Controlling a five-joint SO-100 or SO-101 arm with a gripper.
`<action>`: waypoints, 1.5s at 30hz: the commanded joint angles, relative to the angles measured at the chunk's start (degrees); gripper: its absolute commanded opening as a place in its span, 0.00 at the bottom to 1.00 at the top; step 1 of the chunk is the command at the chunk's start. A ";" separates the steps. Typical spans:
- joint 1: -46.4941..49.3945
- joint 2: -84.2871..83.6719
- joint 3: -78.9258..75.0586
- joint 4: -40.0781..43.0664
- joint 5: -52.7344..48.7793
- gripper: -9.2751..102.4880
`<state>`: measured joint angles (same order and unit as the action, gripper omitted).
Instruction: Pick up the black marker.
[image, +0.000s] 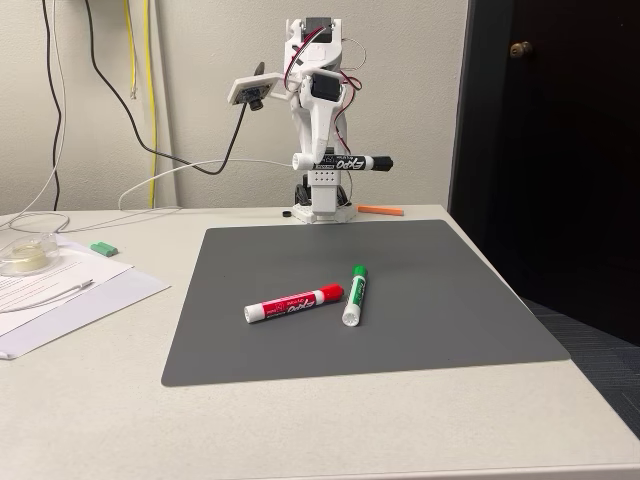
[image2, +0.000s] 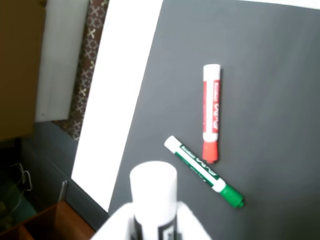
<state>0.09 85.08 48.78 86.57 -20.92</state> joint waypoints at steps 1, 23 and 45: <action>0.00 3.87 -3.16 1.32 0.18 0.08; -2.99 36.47 22.59 1.05 11.43 0.08; -0.97 60.29 74.71 -34.98 14.77 0.08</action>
<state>-1.32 143.61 122.78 53.88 -6.33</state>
